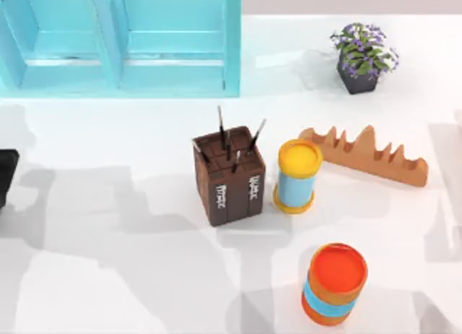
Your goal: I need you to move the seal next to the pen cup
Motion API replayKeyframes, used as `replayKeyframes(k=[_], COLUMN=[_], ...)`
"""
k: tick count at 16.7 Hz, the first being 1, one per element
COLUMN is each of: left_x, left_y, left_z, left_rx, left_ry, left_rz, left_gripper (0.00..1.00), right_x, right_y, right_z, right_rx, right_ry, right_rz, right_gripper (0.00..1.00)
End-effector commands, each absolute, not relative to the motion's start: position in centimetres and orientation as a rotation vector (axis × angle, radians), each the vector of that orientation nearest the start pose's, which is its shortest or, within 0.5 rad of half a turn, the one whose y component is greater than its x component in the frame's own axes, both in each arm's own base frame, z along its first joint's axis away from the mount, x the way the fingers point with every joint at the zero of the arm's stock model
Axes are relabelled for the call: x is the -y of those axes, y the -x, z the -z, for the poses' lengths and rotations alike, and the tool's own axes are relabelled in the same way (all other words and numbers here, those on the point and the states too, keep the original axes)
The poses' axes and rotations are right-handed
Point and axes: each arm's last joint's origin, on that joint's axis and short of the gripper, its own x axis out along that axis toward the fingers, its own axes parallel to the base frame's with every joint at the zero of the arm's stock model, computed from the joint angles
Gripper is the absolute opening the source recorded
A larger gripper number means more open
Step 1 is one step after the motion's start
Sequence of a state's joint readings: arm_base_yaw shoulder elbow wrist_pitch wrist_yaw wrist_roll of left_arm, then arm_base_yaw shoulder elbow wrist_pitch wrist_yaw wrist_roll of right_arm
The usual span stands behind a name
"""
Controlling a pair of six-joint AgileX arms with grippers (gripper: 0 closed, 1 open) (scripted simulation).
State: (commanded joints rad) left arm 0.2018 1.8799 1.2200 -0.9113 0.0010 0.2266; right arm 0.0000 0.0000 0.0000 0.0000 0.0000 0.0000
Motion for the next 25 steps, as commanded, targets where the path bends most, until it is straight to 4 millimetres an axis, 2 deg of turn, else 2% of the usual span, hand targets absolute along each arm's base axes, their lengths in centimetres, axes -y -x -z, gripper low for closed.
replayKeyframes(k=[4, 17, 25], left_x=[-6.97, -6.97, -6.97], left_y=[-32.91, -32.91, -32.91], left_z=[-14.91, -14.91, -14.91], left_rx=[-1.571, -1.571, -1.571], left_ry=[-0.015, -0.015, -0.015], left_rz=[0.016, 0.016, 0.016], left_gripper=[1.00, 0.02, 0.00], right_x=[0.12, 0.12, 0.12], right_y=[-10.57, -10.57, -10.57], right_z=[-16.00, -16.00, -16.00], right_rx=[0.000, 0.000, 0.000], right_ry=[0.000, 0.000, 0.000], right_rz=[0.000, 0.000, 0.000], right_gripper=[1.00, 1.00, 1.00])
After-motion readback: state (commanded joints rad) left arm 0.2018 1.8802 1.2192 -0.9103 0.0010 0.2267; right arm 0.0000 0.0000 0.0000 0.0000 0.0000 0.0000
